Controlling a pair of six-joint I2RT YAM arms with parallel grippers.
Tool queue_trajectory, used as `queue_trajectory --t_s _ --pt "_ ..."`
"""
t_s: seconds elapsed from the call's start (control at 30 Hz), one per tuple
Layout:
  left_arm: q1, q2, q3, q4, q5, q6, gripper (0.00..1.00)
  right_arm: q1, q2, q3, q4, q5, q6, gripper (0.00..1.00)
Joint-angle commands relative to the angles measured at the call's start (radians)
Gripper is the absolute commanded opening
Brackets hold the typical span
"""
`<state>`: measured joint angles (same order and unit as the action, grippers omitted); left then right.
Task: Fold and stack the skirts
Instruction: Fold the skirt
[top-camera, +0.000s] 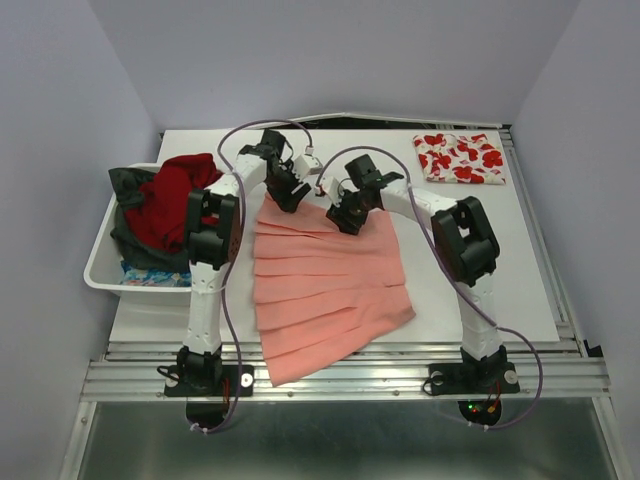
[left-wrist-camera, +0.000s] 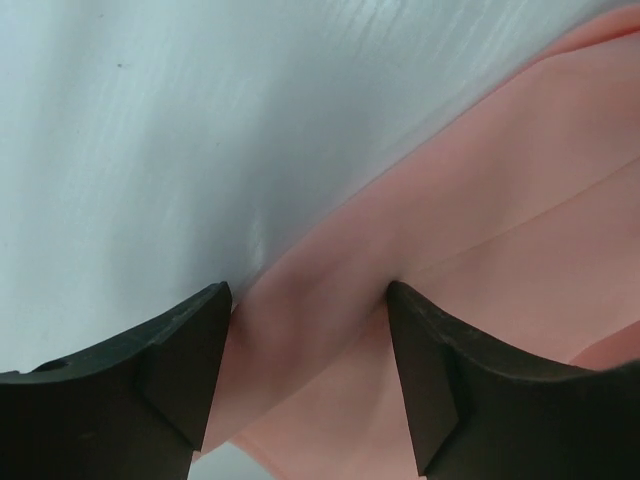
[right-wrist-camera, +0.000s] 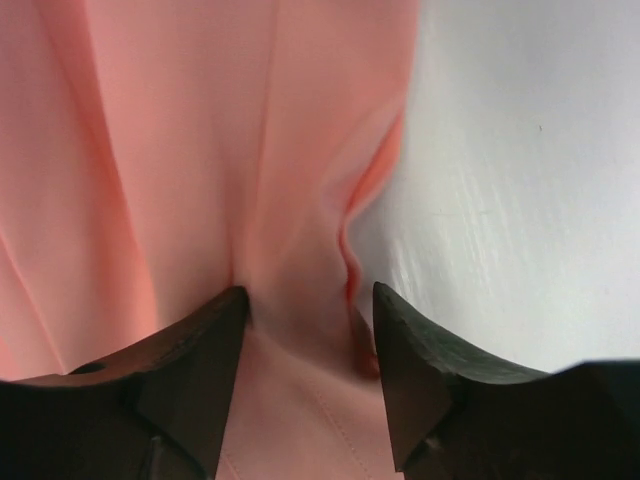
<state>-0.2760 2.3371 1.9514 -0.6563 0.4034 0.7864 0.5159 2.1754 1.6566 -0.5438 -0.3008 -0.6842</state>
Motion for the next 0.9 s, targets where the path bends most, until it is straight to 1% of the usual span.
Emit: queue_trajectory --t_s 0.0,0.03,0.1,0.13,0.17,0.2,0.23,0.3,0.53,0.63,0.77,0.87 --pt "0.000 -0.090 -0.101 -0.063 -0.040 0.085 0.70 -0.068 0.014 0.052 -0.166 0.091 0.050 0.63" --pt "0.000 -0.103 -0.142 -0.056 -0.032 0.097 0.68 -0.088 0.015 0.081 -0.200 0.057 0.060 0.67" --pt "0.000 -0.123 -0.170 -0.051 -0.025 0.108 0.65 -0.129 0.026 0.149 -0.246 0.016 0.067 0.68" --pt "0.000 -0.133 -0.177 -0.051 -0.017 0.109 0.61 -0.149 0.035 0.222 -0.269 -0.001 0.068 0.69" --pt "0.000 -0.133 -0.178 -0.051 -0.009 0.111 0.59 -0.183 0.064 0.261 -0.321 -0.030 0.064 0.69" --pt "0.000 -0.133 -0.177 -0.052 -0.005 0.111 0.59 -0.197 0.082 0.299 -0.347 -0.041 0.058 0.69" --pt "0.000 -0.128 -0.164 -0.058 0.003 0.111 0.59 -0.218 0.104 0.372 -0.407 -0.056 0.040 0.69" --pt "0.000 -0.122 -0.149 -0.062 0.008 0.103 0.60 -0.229 0.156 0.425 -0.453 -0.070 0.020 0.69" --pt "0.000 -0.099 -0.082 -0.077 0.008 0.096 0.65 -0.229 0.217 0.442 -0.525 -0.090 -0.077 0.70" --pt "0.001 -0.088 -0.069 -0.082 0.002 0.094 0.65 -0.229 0.259 0.483 -0.577 -0.110 -0.097 0.66" --pt "0.009 -0.094 -0.078 -0.083 -0.003 0.094 0.68 -0.229 0.274 0.520 -0.645 -0.173 -0.097 0.65" --pt "0.015 -0.102 -0.085 -0.082 0.000 0.096 0.70 -0.229 0.265 0.526 -0.605 -0.161 -0.048 0.64"
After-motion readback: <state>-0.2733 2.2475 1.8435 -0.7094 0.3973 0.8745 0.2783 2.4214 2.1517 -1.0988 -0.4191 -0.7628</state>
